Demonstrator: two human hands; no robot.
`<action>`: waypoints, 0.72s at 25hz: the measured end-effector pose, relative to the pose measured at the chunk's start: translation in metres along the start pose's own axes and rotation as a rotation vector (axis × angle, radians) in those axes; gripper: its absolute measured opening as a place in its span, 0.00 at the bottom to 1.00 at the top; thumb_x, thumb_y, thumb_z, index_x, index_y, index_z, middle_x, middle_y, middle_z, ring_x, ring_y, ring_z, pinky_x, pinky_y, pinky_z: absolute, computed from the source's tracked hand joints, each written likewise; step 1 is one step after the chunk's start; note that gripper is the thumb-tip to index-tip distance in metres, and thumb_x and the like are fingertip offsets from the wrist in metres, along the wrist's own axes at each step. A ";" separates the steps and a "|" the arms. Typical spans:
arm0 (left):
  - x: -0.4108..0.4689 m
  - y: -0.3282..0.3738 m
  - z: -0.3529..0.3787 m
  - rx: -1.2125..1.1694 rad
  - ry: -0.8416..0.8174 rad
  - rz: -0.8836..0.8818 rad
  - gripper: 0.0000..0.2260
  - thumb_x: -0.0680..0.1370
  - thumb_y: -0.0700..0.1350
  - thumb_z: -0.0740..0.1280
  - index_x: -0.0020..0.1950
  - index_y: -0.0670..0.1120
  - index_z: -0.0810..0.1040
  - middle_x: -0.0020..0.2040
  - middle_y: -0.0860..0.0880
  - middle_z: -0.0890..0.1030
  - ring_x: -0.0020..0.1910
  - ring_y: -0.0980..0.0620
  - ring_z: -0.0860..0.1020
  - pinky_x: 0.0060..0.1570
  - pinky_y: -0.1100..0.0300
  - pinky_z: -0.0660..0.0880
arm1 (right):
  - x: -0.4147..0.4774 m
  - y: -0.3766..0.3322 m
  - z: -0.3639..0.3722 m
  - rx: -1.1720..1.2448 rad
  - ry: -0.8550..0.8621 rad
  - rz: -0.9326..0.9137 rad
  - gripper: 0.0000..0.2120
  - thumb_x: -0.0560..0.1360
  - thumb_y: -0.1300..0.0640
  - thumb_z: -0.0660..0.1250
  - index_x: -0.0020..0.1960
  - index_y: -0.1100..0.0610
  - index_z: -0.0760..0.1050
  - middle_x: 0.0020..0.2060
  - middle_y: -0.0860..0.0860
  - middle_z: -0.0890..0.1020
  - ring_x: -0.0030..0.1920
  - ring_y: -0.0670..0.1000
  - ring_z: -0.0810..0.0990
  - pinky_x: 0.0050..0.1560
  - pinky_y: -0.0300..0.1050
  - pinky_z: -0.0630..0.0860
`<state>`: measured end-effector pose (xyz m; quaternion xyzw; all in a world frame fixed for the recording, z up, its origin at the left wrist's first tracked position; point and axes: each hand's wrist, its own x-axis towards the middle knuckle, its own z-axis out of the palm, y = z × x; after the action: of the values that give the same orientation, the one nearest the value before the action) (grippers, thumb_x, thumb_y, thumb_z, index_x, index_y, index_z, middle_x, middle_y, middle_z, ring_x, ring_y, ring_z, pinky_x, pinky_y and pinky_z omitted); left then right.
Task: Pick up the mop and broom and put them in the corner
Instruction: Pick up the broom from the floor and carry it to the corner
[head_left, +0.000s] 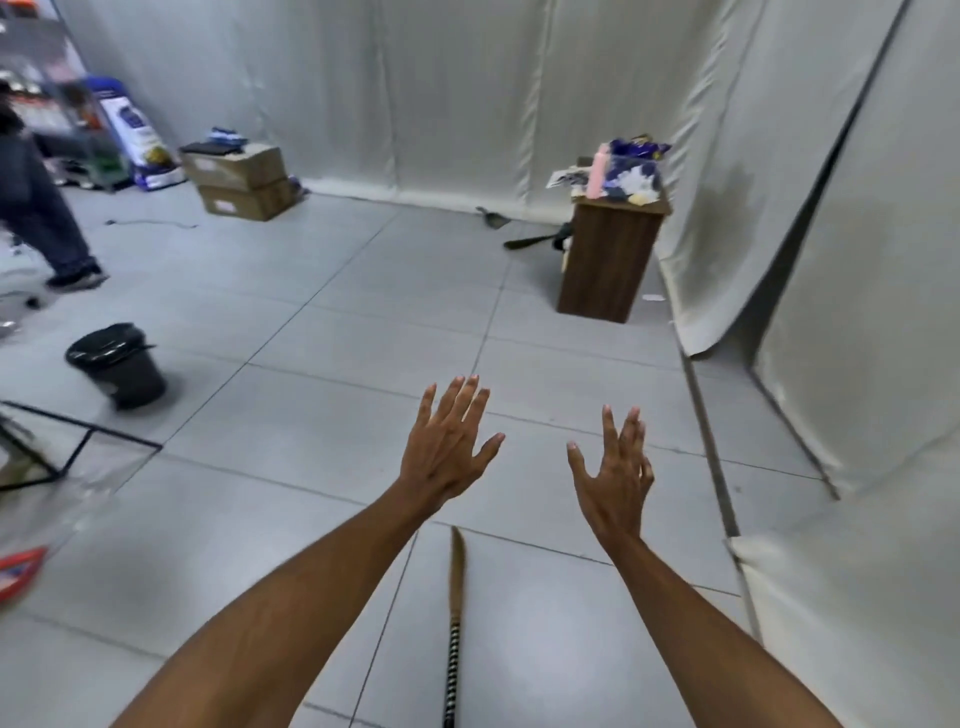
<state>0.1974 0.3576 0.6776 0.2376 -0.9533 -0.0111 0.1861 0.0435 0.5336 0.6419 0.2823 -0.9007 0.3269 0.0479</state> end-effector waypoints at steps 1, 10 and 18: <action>-0.002 -0.012 0.006 0.006 -0.026 -0.028 0.31 0.80 0.63 0.51 0.78 0.45 0.61 0.80 0.45 0.61 0.79 0.47 0.57 0.77 0.42 0.51 | 0.003 -0.004 0.016 0.013 -0.048 -0.002 0.34 0.76 0.39 0.59 0.77 0.42 0.47 0.79 0.49 0.43 0.78 0.49 0.43 0.73 0.56 0.54; -0.013 -0.079 0.196 0.056 -0.355 0.039 0.29 0.81 0.60 0.50 0.77 0.44 0.63 0.78 0.44 0.65 0.77 0.46 0.62 0.76 0.41 0.57 | -0.025 0.057 0.207 0.073 -0.311 0.148 0.34 0.77 0.37 0.56 0.77 0.43 0.45 0.79 0.49 0.43 0.78 0.48 0.42 0.74 0.54 0.53; -0.103 -0.145 0.564 0.068 -0.668 0.329 0.25 0.81 0.54 0.55 0.73 0.43 0.70 0.74 0.42 0.71 0.74 0.44 0.69 0.72 0.41 0.65 | -0.168 0.215 0.491 -0.023 -0.448 0.572 0.37 0.76 0.36 0.57 0.77 0.46 0.43 0.79 0.49 0.45 0.78 0.51 0.47 0.72 0.60 0.60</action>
<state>0.1434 0.2379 0.1007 0.0703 -0.9868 -0.0261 -0.1438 0.1159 0.4458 0.0919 0.0832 -0.9350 0.2469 -0.2407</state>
